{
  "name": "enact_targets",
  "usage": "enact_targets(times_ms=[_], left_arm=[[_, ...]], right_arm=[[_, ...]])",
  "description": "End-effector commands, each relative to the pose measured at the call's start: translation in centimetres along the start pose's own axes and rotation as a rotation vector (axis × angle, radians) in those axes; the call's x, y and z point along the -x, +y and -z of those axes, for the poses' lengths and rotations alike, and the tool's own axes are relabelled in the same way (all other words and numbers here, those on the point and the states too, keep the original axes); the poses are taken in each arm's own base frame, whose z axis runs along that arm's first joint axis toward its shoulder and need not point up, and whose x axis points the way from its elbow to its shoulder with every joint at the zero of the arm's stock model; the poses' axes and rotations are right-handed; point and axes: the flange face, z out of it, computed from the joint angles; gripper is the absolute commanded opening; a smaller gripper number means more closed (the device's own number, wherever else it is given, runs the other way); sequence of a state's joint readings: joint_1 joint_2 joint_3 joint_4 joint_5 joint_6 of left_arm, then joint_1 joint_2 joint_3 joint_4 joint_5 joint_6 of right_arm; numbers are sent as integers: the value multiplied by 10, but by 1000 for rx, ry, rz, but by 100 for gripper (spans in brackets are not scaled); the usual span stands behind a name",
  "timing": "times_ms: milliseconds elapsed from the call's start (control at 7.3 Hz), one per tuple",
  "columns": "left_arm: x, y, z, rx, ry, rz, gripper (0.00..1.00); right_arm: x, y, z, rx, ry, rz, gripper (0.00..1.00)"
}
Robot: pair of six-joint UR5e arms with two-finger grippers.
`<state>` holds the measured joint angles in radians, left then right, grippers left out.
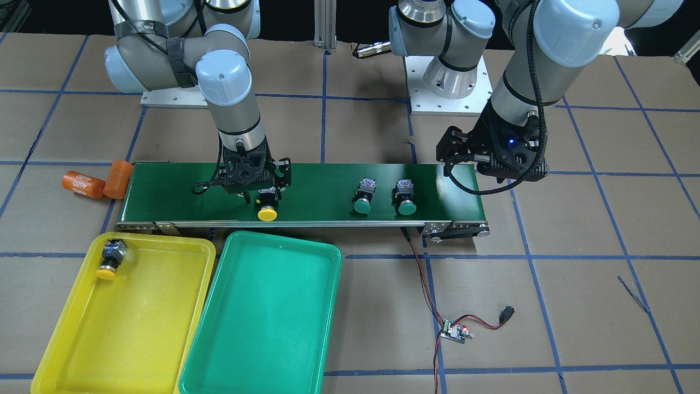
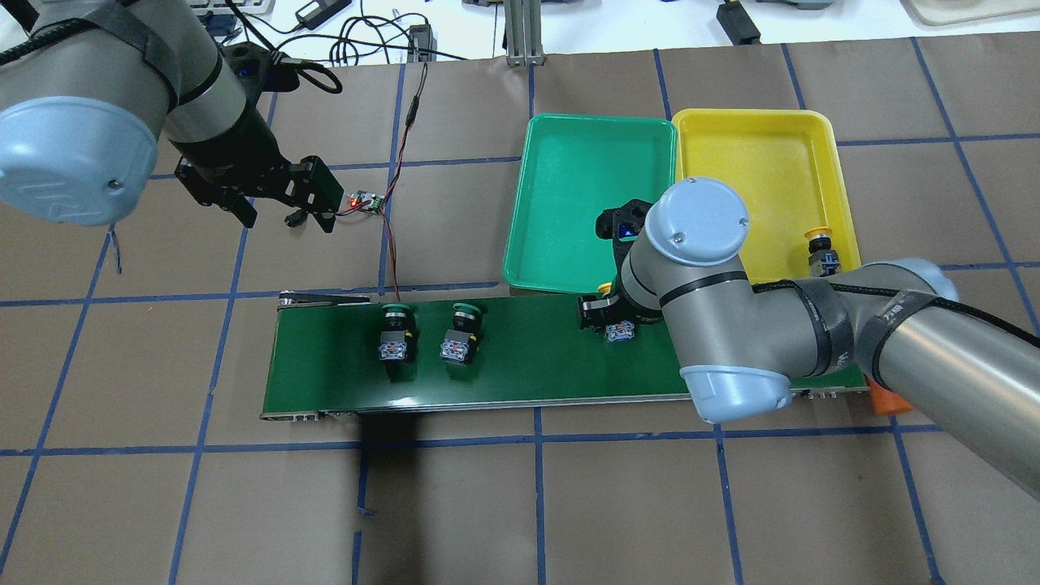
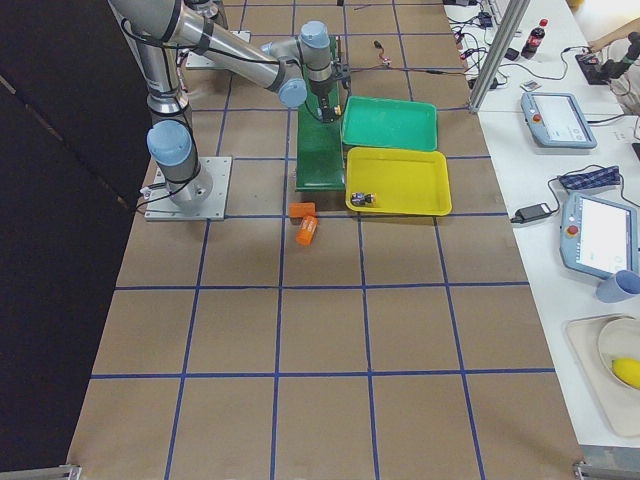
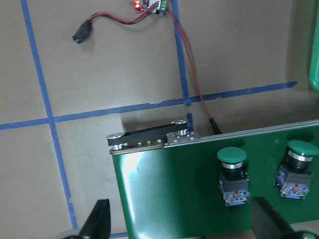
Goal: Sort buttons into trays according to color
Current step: 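Move the right gripper to the second yellow button on the belt and grasp it, then carry the yellow button into the yellow tray and open the right gripper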
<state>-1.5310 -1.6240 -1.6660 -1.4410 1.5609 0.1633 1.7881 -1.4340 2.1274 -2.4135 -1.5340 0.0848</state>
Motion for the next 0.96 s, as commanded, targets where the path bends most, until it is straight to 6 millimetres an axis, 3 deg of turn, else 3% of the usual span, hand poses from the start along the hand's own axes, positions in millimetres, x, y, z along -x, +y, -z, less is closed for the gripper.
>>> enact_targets(times_ms=[0, 137, 274, 411, 548, 685, 822], left_arm=[[6, -1, 9, -18, -4, 8, 100], [5, 2, 3, -7, -6, 2, 100], [5, 3, 4, -11, -7, -4, 100], [4, 4, 4, -13, -4, -7, 100], [4, 4, 4, -14, 0, 7, 100], [4, 4, 5, -17, 0, 8, 100], [4, 5, 5, -17, 0, 8, 100]], right_arm=[[-7, -6, 8, -20, 23, -6, 34], [-9, -29, 29, -36, 25, -15, 35], [-27, -62, 56, -3, 38, -53, 35], [-65, -93, 81, 29, 44, -54, 35], [-121, -120, 86, 35, 49, -26, 35], [-181, -132, 73, 53, 48, -25, 36], [-238, -129, 57, 84, 43, -58, 37]])
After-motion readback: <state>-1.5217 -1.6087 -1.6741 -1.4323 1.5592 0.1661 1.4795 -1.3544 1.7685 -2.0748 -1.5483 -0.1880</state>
